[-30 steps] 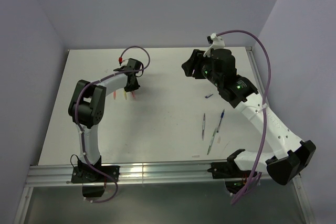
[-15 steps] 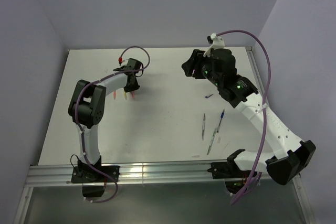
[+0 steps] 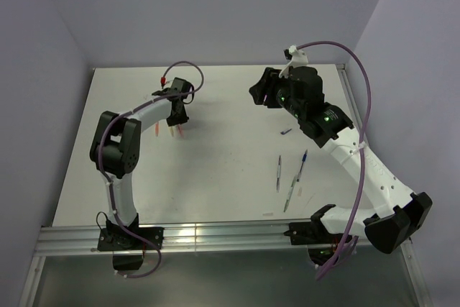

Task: Insert the pens into the pen caps
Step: Place the pen at the center of the board, then pick up the pen cap at the corner of the board.

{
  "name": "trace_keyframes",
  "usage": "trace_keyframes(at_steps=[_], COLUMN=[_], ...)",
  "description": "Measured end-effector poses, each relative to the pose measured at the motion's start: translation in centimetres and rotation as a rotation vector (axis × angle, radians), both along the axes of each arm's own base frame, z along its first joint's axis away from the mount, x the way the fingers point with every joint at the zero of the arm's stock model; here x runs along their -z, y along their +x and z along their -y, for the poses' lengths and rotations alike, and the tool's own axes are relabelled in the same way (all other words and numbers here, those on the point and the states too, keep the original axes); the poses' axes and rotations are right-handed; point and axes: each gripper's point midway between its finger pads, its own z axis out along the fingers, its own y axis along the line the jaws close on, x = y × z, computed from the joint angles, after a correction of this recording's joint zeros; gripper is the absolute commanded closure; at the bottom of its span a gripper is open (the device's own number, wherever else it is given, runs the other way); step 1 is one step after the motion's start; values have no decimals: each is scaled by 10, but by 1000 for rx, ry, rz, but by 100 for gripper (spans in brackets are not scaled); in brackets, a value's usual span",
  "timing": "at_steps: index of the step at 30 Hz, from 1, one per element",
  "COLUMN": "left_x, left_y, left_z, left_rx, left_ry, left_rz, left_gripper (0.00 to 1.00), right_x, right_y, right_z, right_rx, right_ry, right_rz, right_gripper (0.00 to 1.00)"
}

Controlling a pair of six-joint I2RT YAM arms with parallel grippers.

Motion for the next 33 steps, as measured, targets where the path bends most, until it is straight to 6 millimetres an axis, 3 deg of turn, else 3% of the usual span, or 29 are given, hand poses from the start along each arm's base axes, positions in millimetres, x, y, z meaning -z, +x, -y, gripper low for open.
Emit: trace_keyframes(at_steps=[9,15,19,23,29,33], left_x=[-39,-59,-61,-64,-74,-75], left_y=[2,-2,-18,-48,-92,-118], left_z=[5,30,73,138,221,259], left_rx=[42,108,218,369,550,624], left_ry=[-40,-85,-124,-196,-318,-346], left_rz=[68,103,97,91,113,123], left_gripper=[66,66,66,66,64,65], right_x=[1,9,14,23,28,22], right_y=[4,6,6,7,5,-5], right_z=[8,18,24,39,79,111], right_rx=[35,71,98,154,289,393], right_ry=[-9,-20,-39,-61,-63,-23], right_rz=[-2,-26,-43,-77,-113,-104], right_gripper=[41,41,41,41,41,41])
